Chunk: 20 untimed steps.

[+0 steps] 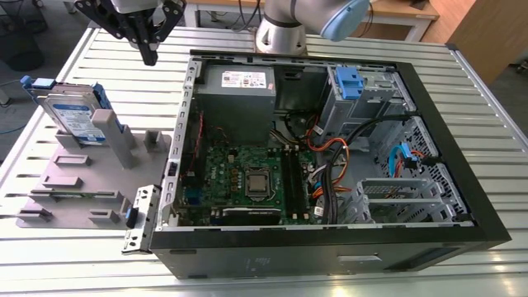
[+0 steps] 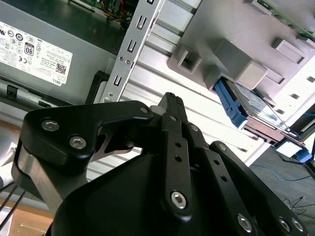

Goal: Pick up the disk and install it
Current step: 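Reach for the disk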

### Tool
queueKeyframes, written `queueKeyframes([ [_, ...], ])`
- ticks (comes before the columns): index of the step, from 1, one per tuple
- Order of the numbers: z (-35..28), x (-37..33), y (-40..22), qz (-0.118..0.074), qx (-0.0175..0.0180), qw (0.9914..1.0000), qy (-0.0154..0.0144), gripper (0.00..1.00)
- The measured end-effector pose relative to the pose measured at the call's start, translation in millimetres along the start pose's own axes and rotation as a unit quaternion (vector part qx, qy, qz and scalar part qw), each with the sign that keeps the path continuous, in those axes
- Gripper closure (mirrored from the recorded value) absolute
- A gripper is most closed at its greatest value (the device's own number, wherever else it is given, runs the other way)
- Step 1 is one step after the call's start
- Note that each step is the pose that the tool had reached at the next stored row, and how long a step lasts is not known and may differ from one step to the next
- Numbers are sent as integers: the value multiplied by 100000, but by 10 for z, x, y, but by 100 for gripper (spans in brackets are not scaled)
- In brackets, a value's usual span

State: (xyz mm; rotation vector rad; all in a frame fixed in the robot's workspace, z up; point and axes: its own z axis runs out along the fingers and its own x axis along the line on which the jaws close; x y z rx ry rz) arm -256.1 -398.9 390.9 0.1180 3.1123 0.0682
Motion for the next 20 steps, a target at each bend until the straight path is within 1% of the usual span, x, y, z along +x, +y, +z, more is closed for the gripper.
queueKeyframes([
  [9,1,22,-2,-2,2,100000,4,89],
  [11,5,36,-3,-2,2,100000,4,89],
  [20,15,47,-4,9,-5,100000,-6,89],
])
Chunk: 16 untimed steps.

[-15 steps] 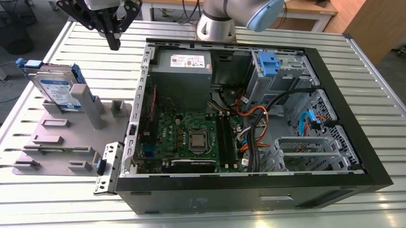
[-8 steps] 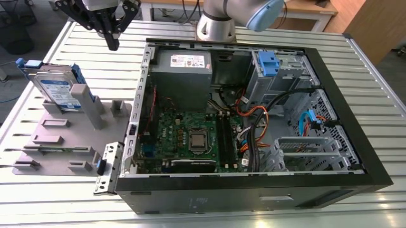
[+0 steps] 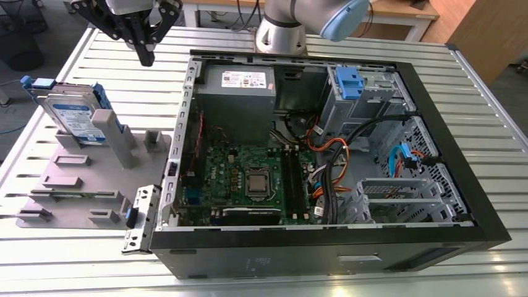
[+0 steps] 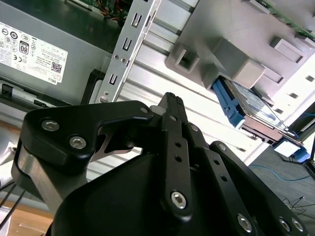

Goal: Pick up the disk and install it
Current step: 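Reach for the disk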

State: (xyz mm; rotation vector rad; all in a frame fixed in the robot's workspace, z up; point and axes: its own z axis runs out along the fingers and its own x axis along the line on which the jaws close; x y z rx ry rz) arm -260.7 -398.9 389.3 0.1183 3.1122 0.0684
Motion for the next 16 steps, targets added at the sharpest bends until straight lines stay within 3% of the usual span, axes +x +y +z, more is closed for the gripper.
queueKeyframes([
  [11,21,123,-11,-12,1,100000,1,89],
  [16,21,148,-13,-15,5,100000,8,89],
])
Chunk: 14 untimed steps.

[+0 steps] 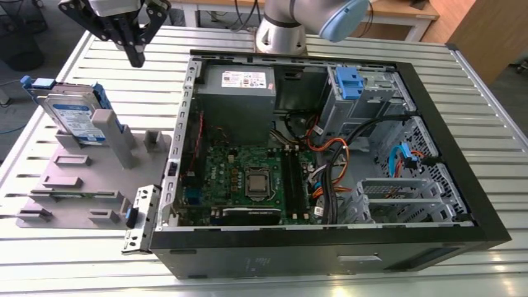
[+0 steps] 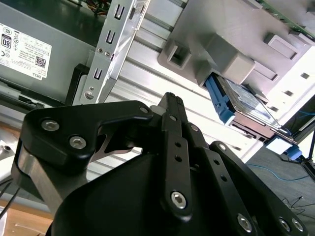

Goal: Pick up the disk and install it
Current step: 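Reach for the disk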

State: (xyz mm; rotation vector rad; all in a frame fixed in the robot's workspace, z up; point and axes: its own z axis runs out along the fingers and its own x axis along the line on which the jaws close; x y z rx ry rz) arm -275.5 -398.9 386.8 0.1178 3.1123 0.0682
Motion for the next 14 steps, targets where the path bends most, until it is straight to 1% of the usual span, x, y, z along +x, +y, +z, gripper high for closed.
queueKeyframes([
  [14,1,13,-1,12,-3,100000,-4,89],
])
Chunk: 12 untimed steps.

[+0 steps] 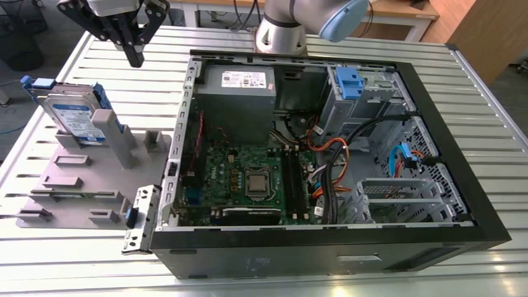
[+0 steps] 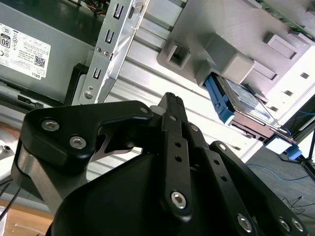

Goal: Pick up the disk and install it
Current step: 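Reach for the disk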

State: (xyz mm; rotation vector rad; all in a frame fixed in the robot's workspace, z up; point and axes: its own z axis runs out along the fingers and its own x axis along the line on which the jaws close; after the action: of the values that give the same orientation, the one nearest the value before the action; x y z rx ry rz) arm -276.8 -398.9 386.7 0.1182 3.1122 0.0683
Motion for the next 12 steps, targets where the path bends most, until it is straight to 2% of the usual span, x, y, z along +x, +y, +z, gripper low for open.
queueKeyframes([
  [6,2,53,-4,-9,0,100000,1,89],
  [12,6,136,-10,-3,1,100000,1,89],
])
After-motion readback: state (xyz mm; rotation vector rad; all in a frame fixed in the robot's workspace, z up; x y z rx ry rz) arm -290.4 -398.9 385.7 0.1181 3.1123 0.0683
